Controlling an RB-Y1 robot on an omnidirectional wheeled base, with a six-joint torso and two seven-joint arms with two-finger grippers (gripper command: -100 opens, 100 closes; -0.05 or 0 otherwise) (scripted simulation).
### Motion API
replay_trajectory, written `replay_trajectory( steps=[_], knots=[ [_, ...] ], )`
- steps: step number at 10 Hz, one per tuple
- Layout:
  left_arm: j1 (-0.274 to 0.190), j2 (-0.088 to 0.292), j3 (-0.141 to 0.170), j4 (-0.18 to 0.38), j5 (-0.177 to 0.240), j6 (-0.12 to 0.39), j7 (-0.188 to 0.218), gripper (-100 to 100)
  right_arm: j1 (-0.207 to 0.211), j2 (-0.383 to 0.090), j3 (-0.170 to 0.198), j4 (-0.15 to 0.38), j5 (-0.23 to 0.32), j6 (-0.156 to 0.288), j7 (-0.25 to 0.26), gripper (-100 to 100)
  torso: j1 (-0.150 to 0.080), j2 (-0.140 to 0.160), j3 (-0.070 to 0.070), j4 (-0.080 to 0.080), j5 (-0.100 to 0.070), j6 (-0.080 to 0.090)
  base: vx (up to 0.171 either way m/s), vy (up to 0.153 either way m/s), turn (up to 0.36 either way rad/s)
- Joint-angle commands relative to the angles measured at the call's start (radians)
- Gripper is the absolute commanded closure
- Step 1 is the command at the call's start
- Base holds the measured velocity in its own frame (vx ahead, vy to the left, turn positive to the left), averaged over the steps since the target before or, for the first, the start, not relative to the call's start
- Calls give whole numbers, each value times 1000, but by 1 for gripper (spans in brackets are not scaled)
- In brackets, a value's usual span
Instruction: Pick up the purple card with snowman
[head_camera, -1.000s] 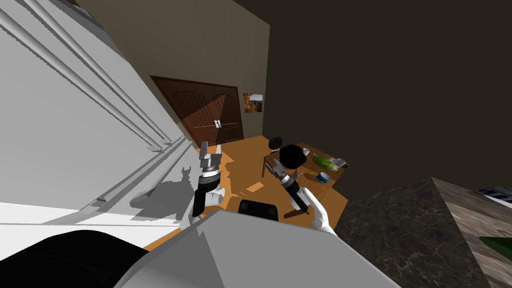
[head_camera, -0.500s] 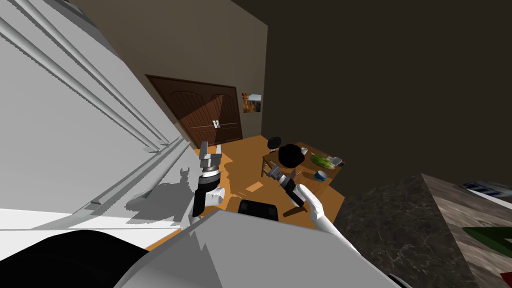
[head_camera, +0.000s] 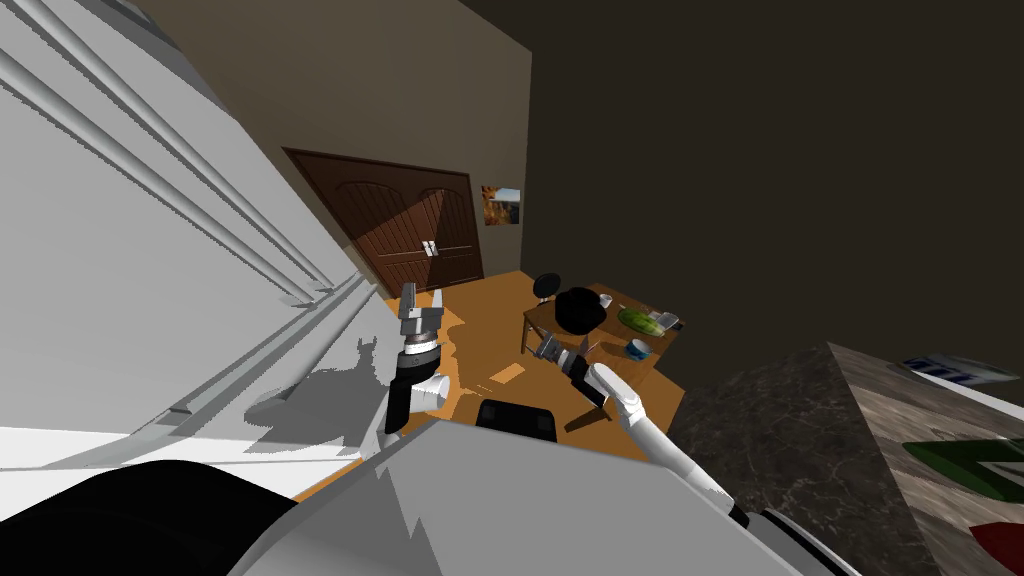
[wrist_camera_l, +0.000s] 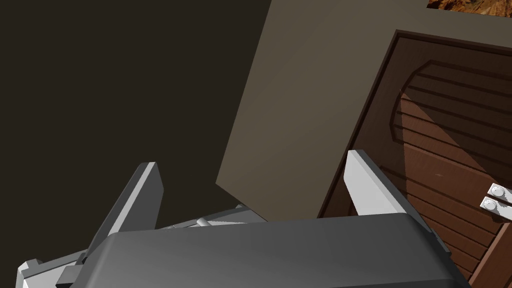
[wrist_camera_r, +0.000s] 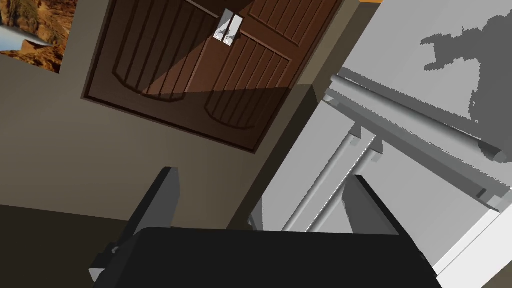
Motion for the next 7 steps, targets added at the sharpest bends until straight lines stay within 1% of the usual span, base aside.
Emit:
replay_trajectory(
  steps=[1, 2, 3, 4, 5, 6, 7],
  knots=[
    [0, 0, 0, 0, 0, 0, 0, 0, -24, -6, 17, 38, 22, -2, 23, -100, 0, 0, 0, 0, 0, 0, -5, -12, -22],
    [0, 0, 0, 0, 0, 0, 0, 0, -62, -32, 46, 79, 62, -8, 58, -100, 0, 0, 0, 0, 0, 0, -3, -18, -42],
    [0, 0, 0, 0, 0, 0, 0, 0, -93, -57, 75, 107, 93, -15, 87, -100, 0, 0, 0, 0, 0, 0, -5, -31, -47],
    [0, 0, 0, 0, 0, 0, 0, 0, -100, -57, 75, 127, 101, -15, 92, -100, -1, 0, 0, 0, 0, 0, -4, -23, -14],
    [0, 0, 0, 0, 0, 0, 0, 0, -133, -81, 102, 150, 138, -23, 124, -100, -1, 0, 0, 0, 0, 0, -3, -21, -35],
    [0, 0, 0, 0, 0, 0, 0, 0, -137, -81, 102, 170, 138, -23, 124, -100, -1, 0, 0, 0, 0, 0, 1, -17, -17],
    [0, 0, 0, 0, 0, 0, 0, 0, -174, -105, 129, 213, 174, -33, 156, -100, 0, 0, 0, 0, 0, 0, 6, -23, -36]
  ],
)
